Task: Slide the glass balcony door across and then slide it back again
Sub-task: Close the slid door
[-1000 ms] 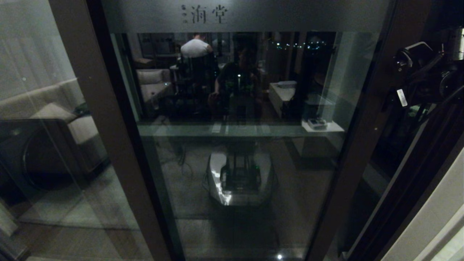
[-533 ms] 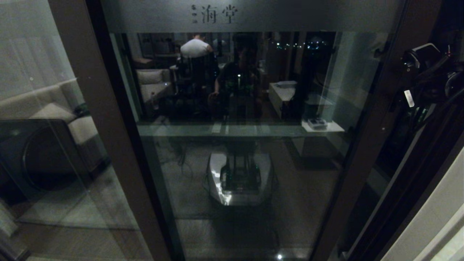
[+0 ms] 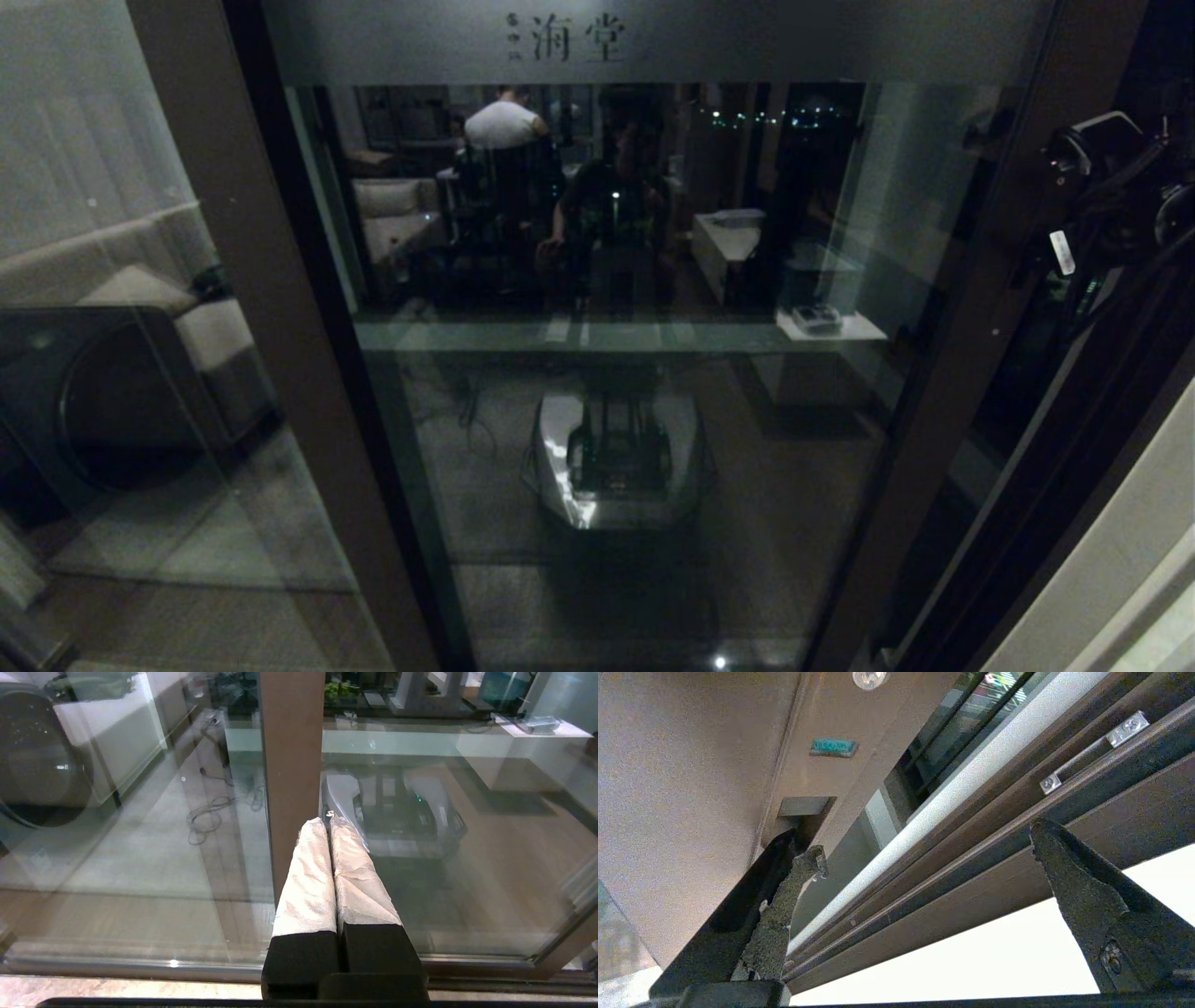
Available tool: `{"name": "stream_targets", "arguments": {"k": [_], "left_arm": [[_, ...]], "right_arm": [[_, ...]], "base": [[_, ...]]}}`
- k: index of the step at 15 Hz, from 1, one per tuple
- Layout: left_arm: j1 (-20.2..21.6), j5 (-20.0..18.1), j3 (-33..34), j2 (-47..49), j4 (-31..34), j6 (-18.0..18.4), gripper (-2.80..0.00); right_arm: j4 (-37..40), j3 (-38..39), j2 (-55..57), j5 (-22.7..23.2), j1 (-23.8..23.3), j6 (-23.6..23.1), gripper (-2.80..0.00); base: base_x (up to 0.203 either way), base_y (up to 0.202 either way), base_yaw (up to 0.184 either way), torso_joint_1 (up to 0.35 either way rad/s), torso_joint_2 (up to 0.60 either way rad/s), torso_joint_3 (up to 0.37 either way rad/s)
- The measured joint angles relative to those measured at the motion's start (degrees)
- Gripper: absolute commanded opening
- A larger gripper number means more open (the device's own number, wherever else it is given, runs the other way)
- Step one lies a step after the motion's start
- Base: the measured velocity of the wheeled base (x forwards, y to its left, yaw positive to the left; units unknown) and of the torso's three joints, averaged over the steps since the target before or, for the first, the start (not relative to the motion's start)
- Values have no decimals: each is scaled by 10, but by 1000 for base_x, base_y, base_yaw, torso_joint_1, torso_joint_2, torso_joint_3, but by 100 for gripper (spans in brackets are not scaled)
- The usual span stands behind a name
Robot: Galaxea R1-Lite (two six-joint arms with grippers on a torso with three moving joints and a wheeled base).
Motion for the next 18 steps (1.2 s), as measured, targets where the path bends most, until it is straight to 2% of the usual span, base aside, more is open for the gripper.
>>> {"name": "stream_targets", "arguments": {"k": [7,10,13,16,18], "left_arm": [[0,0,0,0,0,0,-280],[0,0,0,0,0,0,-280],[0,0,0,0,0,0,-280],[0,0,0,0,0,0,-280],[0,0,0,0,0,0,-280]], "right_arm": [[-1,2,-19,100,4,53,0],[-1,8,-30,114,5,107,0],[-3,36,-45,139,3,137,0],[-1,49,-51,162,-1,205,0],[0,51,-53,161,-5,221,0]], "base": [[0,0,0,0,0,0],[0,0,0,0,0,0],[0,0,0,0,0,0],[0,0,0,0,0,0],[0,0,0,0,0,0]]}}
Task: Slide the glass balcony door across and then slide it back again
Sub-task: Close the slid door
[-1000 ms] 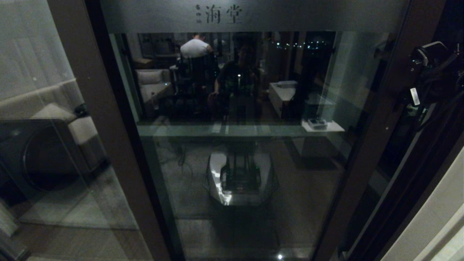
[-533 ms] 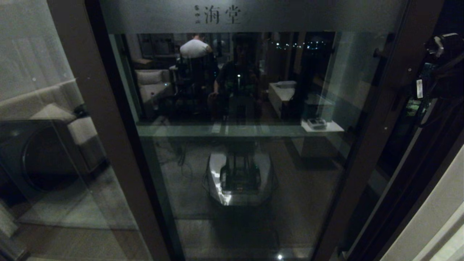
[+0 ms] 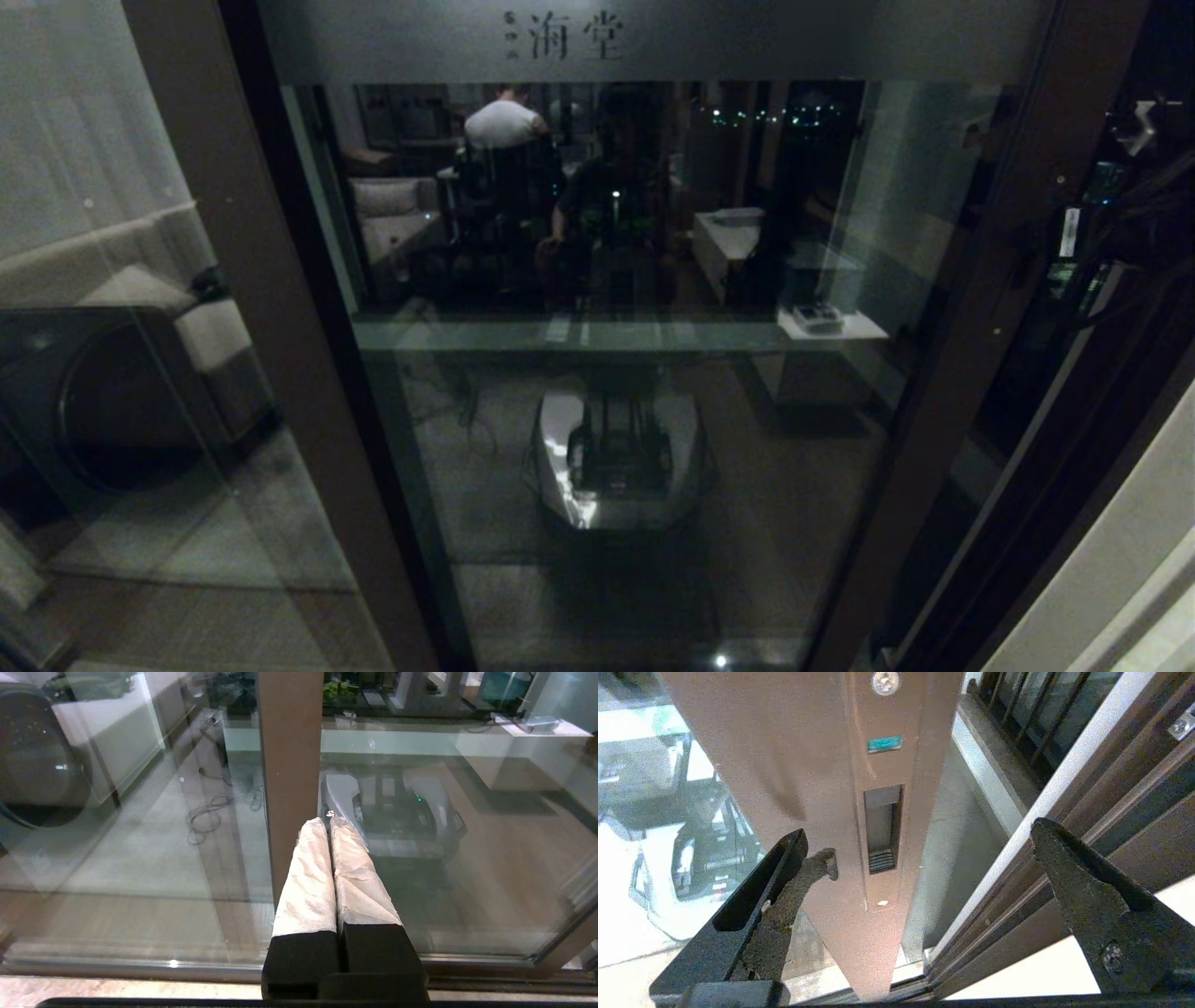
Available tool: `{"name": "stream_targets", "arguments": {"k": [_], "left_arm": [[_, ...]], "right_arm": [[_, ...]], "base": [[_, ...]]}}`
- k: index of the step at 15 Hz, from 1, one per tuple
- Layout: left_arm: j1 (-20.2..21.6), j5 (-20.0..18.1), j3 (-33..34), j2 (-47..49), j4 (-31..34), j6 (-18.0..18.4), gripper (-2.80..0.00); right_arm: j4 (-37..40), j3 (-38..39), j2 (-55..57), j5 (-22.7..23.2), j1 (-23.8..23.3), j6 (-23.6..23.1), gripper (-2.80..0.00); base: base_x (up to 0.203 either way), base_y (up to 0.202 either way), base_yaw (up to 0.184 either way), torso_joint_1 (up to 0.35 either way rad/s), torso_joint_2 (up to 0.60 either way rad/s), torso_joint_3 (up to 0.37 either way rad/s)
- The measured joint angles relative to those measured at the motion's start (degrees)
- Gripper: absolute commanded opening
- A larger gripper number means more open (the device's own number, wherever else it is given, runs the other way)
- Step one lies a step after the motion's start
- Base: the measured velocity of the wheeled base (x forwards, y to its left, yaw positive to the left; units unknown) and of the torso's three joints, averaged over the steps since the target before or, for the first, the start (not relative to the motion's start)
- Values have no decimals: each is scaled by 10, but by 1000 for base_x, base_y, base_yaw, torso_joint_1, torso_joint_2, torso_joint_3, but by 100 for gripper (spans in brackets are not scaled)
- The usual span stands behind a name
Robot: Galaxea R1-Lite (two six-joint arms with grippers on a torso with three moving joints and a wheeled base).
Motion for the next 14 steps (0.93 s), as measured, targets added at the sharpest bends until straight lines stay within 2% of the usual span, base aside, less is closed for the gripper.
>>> {"name": "stream_targets", "arguments": {"k": [3,6,8,14], "left_arm": [[0,0,0,0,0,0,-280],[0,0,0,0,0,0,-280],[0,0,0,0,0,0,-280],[0,0,0,0,0,0,-280]], "right_arm": [[26,3,-19,-9,-15,0,0],[86,1,-47,-48,-19,-2,0],[88,-1,-55,-84,-17,-7,0],[86,-32,-15,-103,3,-3,0]], "base": [[0,0,0,0,0,0],[0,0,0,0,0,0],[0,0,0,0,0,0],[0,0,0,0,0,0]]}}
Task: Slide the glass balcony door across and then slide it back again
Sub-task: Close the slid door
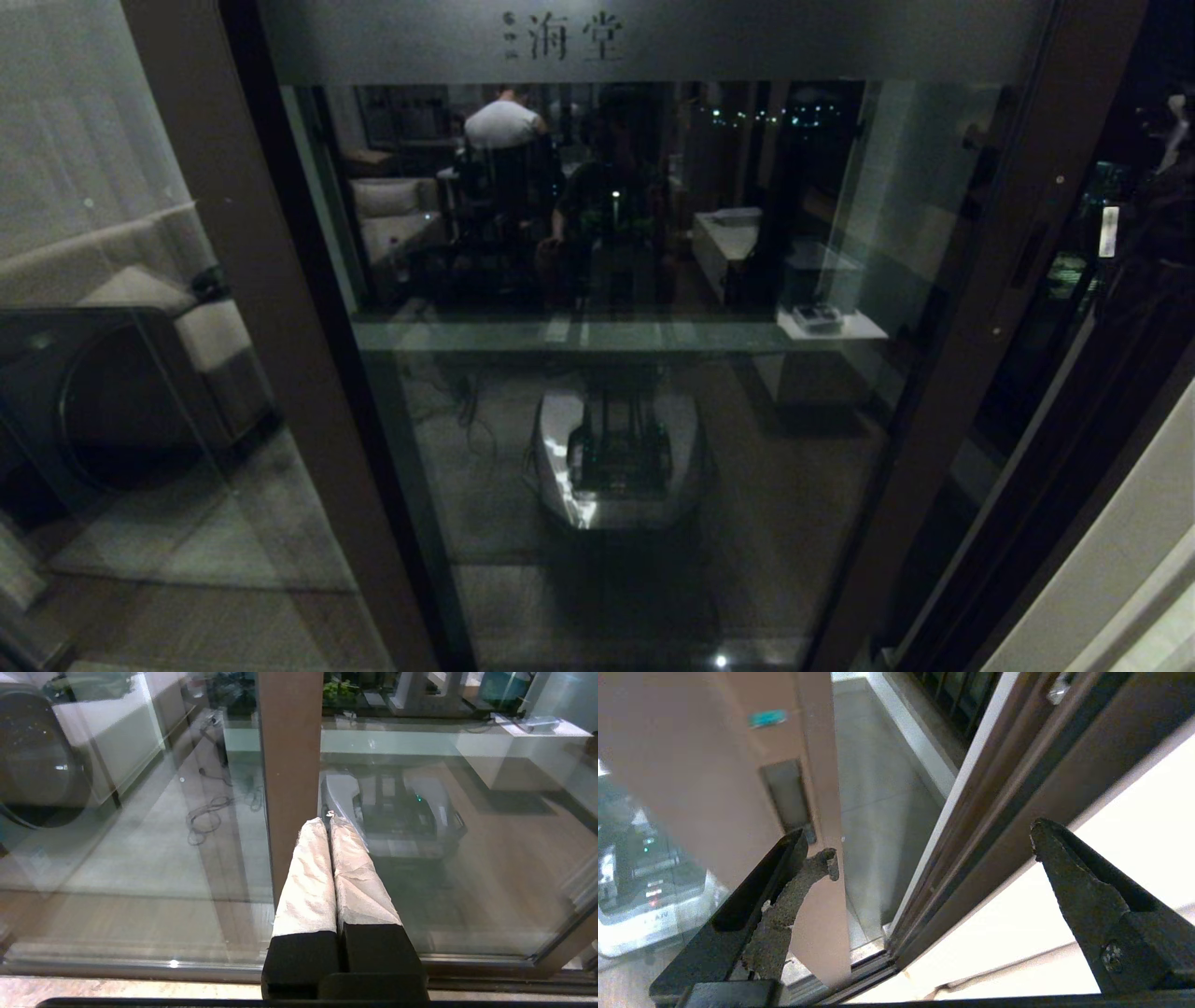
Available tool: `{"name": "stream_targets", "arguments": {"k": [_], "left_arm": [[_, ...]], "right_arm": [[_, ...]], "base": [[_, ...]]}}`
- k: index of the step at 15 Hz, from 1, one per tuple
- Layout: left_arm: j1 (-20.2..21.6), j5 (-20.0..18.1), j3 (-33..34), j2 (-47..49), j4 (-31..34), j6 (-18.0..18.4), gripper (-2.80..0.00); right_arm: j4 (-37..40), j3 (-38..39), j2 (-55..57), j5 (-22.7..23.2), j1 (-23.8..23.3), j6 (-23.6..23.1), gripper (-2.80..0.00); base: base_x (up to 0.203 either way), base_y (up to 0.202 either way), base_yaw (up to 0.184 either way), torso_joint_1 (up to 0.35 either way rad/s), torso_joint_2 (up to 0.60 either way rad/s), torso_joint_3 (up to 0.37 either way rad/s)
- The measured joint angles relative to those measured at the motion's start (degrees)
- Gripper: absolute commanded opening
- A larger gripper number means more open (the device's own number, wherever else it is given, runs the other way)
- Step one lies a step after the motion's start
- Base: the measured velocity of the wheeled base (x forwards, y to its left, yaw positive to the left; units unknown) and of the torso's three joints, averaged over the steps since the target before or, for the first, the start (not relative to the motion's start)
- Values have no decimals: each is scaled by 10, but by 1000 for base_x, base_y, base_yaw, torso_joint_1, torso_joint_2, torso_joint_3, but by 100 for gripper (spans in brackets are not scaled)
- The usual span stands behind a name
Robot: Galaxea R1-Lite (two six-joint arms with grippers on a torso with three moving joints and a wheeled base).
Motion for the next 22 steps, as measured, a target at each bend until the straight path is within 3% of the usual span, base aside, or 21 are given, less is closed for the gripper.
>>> {"name": "stream_targets", "arguments": {"k": [22], "left_arm": [[0,0,0,0,0,0,-280]], "right_arm": [[-25,-57,88,4,-34,2,0]], "base": [[0,0,0,0,0,0]]}}
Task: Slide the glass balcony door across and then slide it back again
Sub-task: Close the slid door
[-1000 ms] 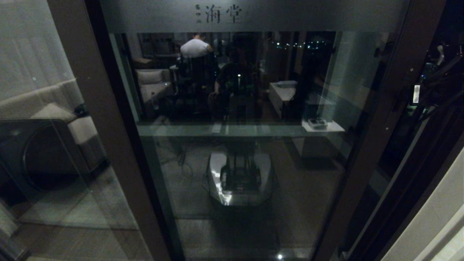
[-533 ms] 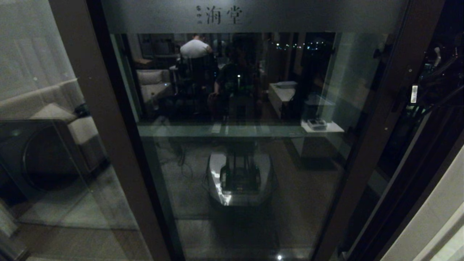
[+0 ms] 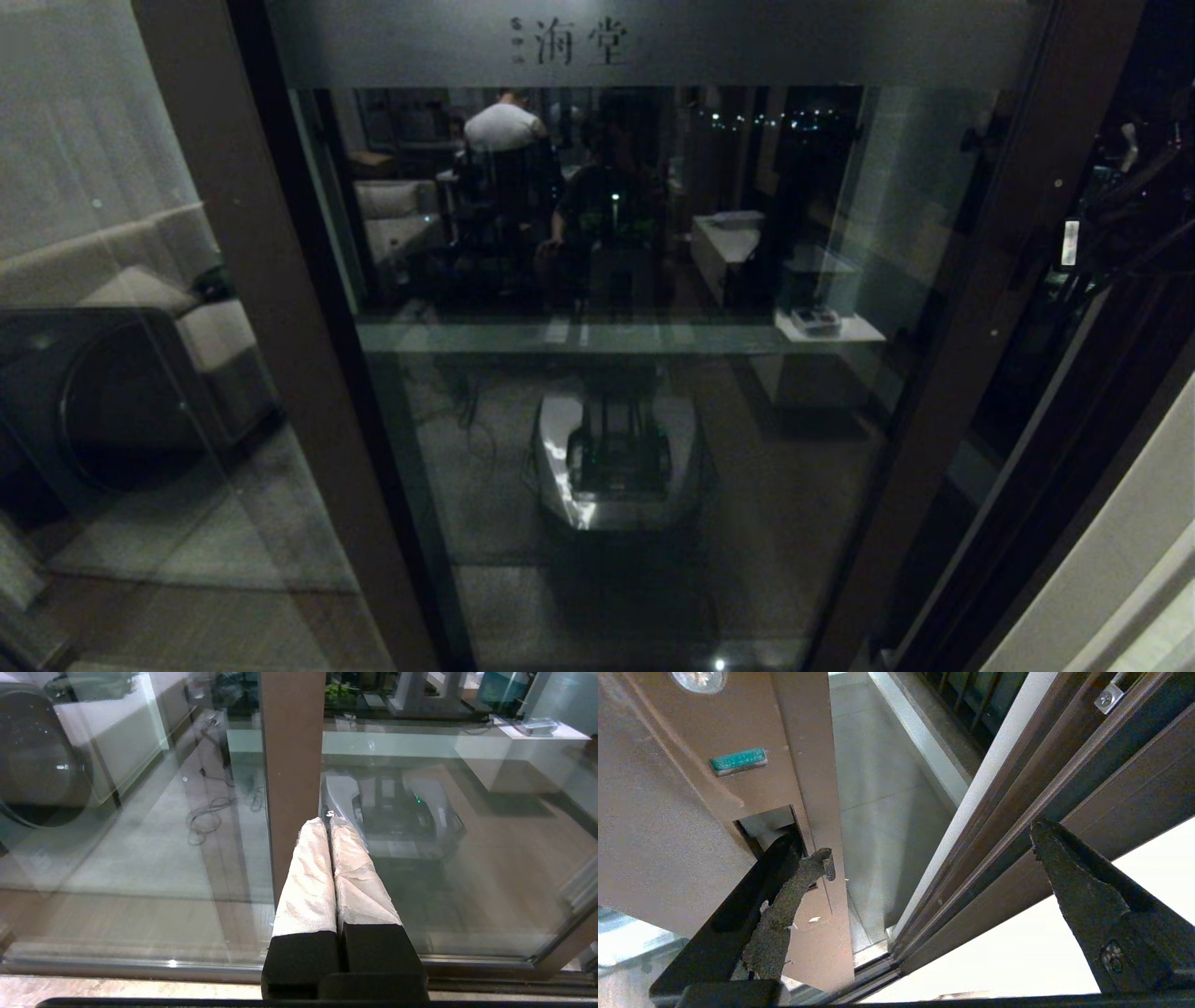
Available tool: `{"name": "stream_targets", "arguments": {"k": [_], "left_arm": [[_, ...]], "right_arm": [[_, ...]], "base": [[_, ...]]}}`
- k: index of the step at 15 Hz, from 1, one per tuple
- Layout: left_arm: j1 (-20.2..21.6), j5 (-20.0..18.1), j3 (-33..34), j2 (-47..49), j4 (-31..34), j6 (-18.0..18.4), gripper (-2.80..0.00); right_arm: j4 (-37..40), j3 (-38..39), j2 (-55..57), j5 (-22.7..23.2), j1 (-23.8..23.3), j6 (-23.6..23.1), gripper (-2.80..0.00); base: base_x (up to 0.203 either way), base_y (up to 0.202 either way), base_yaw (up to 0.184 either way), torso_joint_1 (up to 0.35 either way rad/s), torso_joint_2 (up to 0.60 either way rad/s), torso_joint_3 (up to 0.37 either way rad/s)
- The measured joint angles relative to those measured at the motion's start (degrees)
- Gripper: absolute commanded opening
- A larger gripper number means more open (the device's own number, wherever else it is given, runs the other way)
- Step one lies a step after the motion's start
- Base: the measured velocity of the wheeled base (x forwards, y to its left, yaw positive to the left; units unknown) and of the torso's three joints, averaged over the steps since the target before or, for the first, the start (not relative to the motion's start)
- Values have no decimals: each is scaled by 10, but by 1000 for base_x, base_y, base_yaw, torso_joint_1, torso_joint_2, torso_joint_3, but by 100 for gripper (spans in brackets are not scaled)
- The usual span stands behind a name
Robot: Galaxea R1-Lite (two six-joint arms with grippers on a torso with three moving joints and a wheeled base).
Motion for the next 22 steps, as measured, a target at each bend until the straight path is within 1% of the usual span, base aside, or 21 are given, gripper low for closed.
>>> {"name": "stream_targets", "arguments": {"k": [6,12,22], "left_arm": [[0,0,0,0,0,0,-280],[0,0,0,0,0,0,-280],[0,0,0,0,0,0,-280]], "right_arm": [[-2,-7,7,-4,-12,0,0],[-28,-7,15,-9,-25,-4,0],[-39,-10,20,-12,-34,-5,0]], "base": [[0,0,0,0,0,0],[0,0,0,0,0,0],[0,0,0,0,0,0]]}}
